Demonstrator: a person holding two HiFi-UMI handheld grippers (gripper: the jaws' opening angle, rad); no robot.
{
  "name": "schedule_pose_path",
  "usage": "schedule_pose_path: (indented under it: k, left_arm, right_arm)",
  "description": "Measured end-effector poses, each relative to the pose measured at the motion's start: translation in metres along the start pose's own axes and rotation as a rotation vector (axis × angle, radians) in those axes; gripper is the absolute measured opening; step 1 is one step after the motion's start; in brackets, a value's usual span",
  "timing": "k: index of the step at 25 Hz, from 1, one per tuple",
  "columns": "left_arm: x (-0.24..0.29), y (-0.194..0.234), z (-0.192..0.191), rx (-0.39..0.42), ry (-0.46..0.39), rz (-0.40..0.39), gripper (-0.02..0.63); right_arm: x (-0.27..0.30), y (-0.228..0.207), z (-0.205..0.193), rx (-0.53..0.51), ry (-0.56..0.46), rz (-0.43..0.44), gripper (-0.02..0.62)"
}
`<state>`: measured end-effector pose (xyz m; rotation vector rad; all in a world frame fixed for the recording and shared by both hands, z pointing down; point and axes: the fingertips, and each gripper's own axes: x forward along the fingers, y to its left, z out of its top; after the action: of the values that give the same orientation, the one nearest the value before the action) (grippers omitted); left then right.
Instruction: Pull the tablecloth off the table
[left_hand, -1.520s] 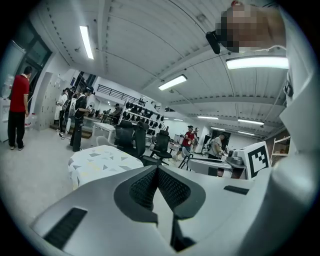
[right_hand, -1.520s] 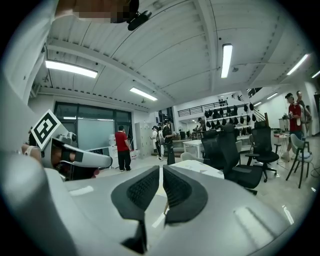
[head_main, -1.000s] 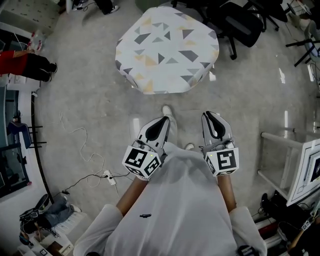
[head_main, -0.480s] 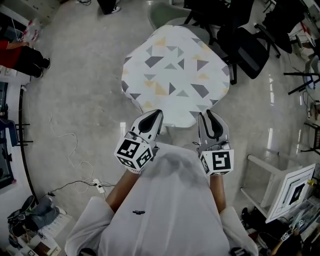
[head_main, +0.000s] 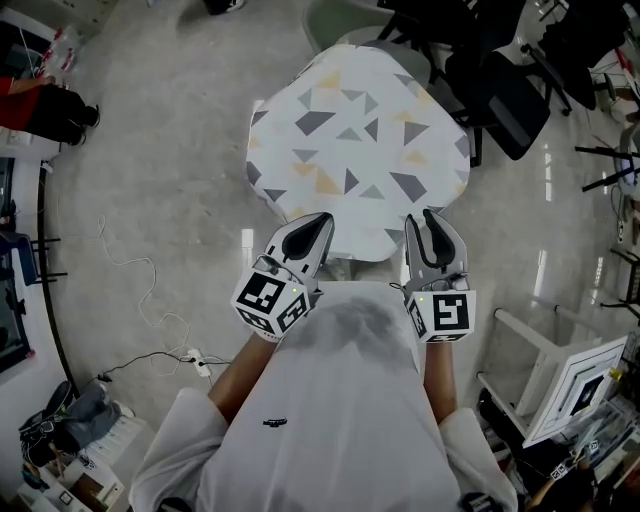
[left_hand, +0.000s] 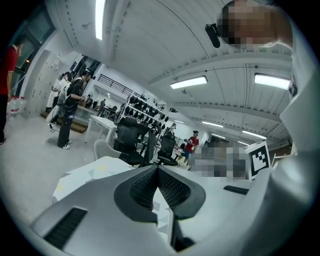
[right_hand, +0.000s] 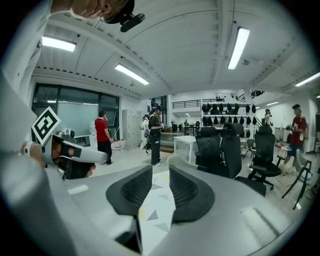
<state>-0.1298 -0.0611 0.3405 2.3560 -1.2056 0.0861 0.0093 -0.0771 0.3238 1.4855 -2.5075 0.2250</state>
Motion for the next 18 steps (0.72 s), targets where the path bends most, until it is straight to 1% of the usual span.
schedule_pose_path:
  k: [3,6,8,12,14,16,18]
  left_arm:
    - [0.016,0.008,0.007,0.012,0.011,0.014,0.006]
    - [0.045,0.022,0.016,0.037,0.031,0.029,0.006]
    - [0.071,0.037,0.025,0.056,0.045,0.04,0.006]
    - [0.137,0.077,0.044,0.094,0.051,0.084,0.006]
    - [0.164,0.097,0.041,0.107,0.084,0.106,0.006]
    - [0.191,0.116,0.033,0.13,0.132,0.101,0.009]
    - [0.219,0.137,0.023,0.158,0.188,0.086,0.105]
  right_arm:
    - [0.018,-0.016,0.002,-0.004,0.01,0.032,0.126]
    - [0.044,-0.044,0.002,-0.003,0.016,0.051,0.139]
    - [0.07,-0.066,0.001,0.009,0.019,0.061,0.158]
    - [0.134,-0.115,-0.007,0.006,0.034,0.089,0.173]
    - [0.162,-0.133,-0.018,0.013,0.066,0.121,0.19]
    - [0.193,-0.148,-0.033,0.031,0.098,0.169,0.195]
    - [0.224,-0.162,-0.048,0.044,0.126,0.212,0.195]
